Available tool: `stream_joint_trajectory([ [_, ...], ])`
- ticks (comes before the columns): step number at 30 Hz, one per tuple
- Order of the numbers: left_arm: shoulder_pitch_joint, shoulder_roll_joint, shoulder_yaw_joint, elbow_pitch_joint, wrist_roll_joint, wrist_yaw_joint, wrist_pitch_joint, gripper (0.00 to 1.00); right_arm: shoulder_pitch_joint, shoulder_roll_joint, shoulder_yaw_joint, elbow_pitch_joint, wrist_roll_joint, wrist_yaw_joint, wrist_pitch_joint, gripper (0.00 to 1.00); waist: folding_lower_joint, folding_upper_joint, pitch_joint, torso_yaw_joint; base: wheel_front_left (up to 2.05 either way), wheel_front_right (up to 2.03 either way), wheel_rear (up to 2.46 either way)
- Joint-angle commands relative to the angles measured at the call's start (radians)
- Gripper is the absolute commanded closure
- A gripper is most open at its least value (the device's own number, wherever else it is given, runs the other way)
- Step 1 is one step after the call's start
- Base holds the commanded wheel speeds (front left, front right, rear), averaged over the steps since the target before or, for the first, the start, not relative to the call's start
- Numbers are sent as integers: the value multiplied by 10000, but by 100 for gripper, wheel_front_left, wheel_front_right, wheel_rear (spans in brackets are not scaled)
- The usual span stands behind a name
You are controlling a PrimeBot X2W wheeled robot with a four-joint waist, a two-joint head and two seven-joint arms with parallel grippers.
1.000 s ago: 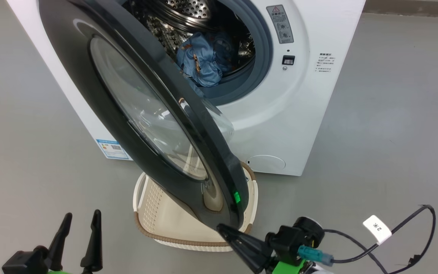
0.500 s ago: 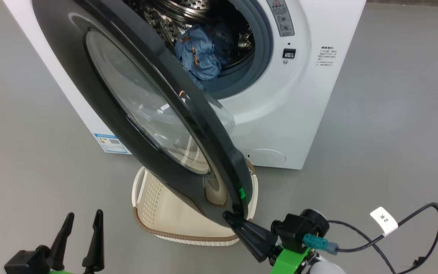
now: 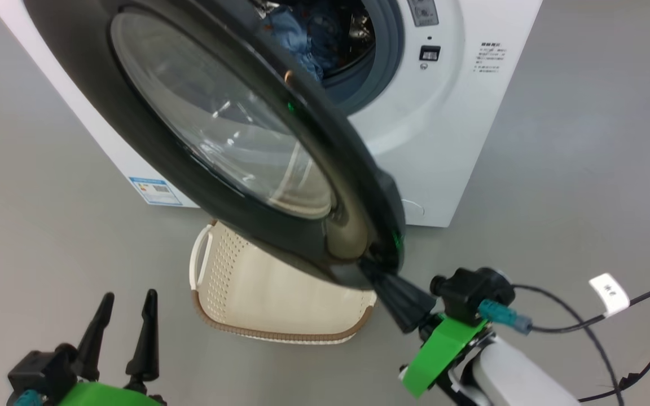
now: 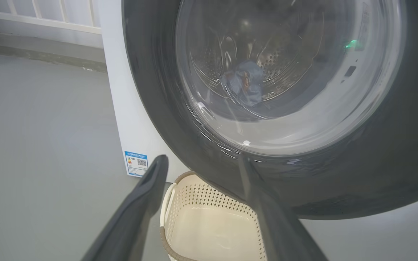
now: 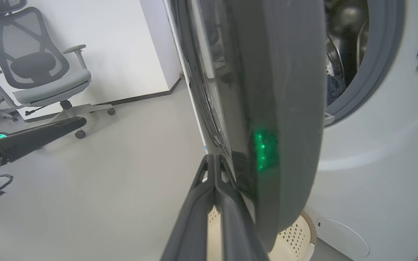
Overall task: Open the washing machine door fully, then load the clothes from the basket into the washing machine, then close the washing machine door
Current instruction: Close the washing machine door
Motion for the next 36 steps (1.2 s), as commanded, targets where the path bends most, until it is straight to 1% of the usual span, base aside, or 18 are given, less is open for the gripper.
stream_joint_trajectory([
  [1, -440, 158, 331, -275, -4, -25, -136, 0, -356, 89, -145, -198, -162, 8, -49, 100, 0, -1, 176, 0, 0, 0, 0],
  [12, -744, 126, 166, -376, -35, -25, -136, 0, -940, 65, -1013, -148, -407, 8, -49, 100, 0, -1, 566, 151, 0, 0, 0],
  [36, -1743, -220, -284, -648, -162, -25, -136, 0, -2525, -268, -3042, 60, -1039, 8, -49, 100, 0, -1, 1821, 901, 0, 0, 0],
])
